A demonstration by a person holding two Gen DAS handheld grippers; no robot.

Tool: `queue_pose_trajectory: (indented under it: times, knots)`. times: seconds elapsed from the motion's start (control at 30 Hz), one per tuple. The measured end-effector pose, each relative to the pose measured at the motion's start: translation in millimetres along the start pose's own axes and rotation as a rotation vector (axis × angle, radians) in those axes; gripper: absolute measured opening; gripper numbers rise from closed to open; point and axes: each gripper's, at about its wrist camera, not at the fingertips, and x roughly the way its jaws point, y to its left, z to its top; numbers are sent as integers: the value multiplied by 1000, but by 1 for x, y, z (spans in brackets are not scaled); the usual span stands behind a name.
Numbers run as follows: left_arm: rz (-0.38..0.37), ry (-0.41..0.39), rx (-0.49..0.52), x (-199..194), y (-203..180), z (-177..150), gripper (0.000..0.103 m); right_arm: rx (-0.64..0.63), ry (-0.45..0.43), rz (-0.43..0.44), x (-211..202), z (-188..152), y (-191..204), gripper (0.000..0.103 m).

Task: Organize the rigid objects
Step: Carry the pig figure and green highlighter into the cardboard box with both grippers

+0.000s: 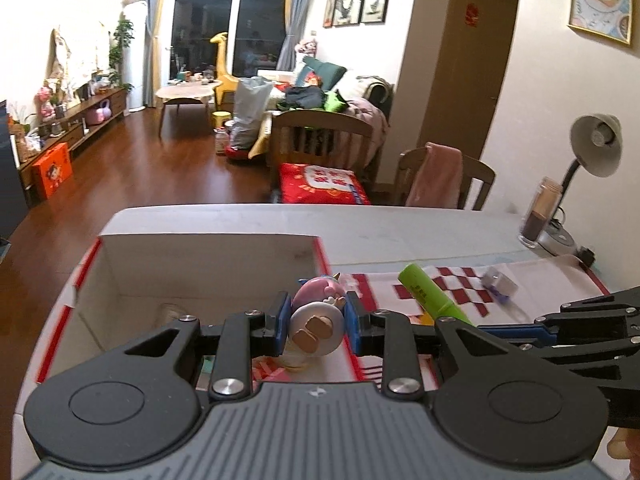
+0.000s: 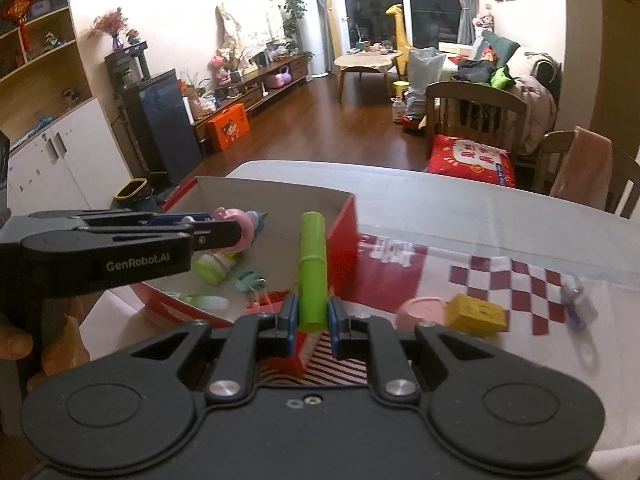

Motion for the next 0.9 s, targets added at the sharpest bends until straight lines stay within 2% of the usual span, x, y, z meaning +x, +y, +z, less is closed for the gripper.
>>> queue_pose_trajectory:
  times: [0.43,0.6,0.9]
  knots:
    - [100,41,-48,16,81,-1,28,-47,41,2,44,19,36,14]
    - [147,56,-29,32,106,2,28,-62,67,-7,63,25,41,14]
    - [183,120,30,76,133,0,28,-94,132,-39,115,35,54,14]
